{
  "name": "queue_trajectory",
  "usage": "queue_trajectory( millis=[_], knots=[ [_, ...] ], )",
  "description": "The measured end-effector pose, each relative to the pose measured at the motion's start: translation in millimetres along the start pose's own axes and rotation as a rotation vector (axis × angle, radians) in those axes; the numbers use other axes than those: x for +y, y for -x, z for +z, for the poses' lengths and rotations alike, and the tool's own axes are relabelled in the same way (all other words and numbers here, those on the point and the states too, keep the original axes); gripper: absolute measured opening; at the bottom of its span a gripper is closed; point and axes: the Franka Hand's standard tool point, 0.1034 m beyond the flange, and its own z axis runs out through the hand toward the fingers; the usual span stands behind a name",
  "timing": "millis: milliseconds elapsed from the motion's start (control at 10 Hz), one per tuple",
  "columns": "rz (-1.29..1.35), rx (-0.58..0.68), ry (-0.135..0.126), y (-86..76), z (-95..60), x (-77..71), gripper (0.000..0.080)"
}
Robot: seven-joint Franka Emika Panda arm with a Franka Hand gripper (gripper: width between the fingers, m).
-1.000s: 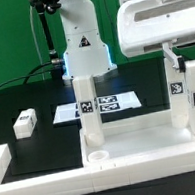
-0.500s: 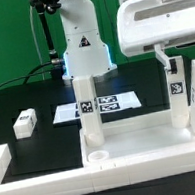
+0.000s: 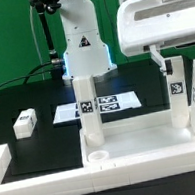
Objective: Assemble desk
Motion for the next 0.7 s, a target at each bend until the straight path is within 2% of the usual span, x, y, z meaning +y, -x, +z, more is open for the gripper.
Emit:
queue_trajectory(
  millis=[400,500,600,700],
  knots=[
    [-0.013,-0.007,0.002,-0.4,0.3,0.3,0.0648],
    [-0.023,-0.064,0.013,-8.8,-1.3,0.7,0.0648],
    [-0.015,-0.054,0.007,-23.0,-5.7,1.5,0.0648],
    [-0.011,-0.089,0.021,-22.5,-3.0,7.3,0.0648]
  ],
)
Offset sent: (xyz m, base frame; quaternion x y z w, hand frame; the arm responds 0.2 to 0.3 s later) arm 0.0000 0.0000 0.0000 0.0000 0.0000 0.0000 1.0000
